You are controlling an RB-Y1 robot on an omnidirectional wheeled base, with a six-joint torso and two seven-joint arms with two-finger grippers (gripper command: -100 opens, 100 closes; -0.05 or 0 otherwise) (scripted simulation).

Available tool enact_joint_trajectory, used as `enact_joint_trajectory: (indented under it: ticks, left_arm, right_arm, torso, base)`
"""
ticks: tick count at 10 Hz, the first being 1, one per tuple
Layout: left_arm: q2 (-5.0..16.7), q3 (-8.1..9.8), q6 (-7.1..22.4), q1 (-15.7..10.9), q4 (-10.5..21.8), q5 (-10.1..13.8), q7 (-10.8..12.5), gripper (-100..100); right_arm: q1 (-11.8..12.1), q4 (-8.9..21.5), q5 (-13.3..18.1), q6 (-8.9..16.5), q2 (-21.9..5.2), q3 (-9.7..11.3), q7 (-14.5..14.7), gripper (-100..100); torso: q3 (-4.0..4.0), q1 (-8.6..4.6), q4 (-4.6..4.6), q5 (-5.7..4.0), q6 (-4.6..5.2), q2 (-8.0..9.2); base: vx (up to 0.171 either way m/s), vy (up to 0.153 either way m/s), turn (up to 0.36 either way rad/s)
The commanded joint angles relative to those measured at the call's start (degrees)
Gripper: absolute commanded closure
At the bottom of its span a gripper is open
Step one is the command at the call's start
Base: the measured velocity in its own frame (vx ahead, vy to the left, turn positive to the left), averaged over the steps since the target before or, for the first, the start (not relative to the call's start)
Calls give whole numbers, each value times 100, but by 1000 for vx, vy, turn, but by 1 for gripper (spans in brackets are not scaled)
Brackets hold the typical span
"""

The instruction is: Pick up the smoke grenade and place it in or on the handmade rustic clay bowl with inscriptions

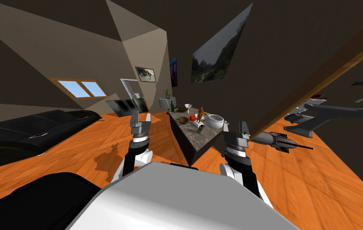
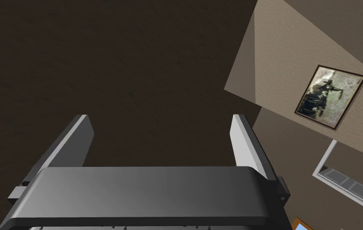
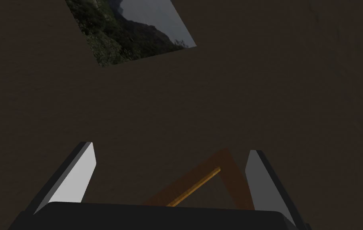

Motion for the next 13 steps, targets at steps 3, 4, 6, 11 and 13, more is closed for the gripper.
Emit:
enact_joint_trajectory:
  ticks: [3, 4, 6, 11, 13]
  left_arm:
    - [-1, -1, 0, -1, 0, 0, 0, 0]
    - [-2, -2, 0, -1, 0, 0, 0, 0]
    - [-2, -2, 0, 0, 0, 0, 0, 0]
    - [-2, -2, 0, 0, -1, 0, 0, 0]
    - [-1, -1, 0, 0, 0, 0, 0, 0]
  right_arm:
    - [-334, 279, 201, 84, -402, -265, 256, -100]
    - [-429, 381, 262, 111, -472, -350, 339, -100]
    - [-635, 624, 403, 174, -595, -557, 550, -100]
    - [-1067, 1222, 772, 296, -826, -1103, 1197, -100]
    - [-1271, 1570, 987, 353, -941, -1434, 1556, -100]
  torso:
    - [11, 55, 4, 11, 0, 20]
    - [15, 76, 6, 17, 0, 26]
    - [7, 71, 3, 16, 0, 11]
    - [-5, 85, -2, 20, -1, -10]
    - [-5, 56, -2, 13, 0, -8]
  base:
    - [-61, 147, -19]
    - [-56, 197, -49]
    - [-12, 170, -35]
    - [-3, 187, -29]
    - [16, 162, -25]
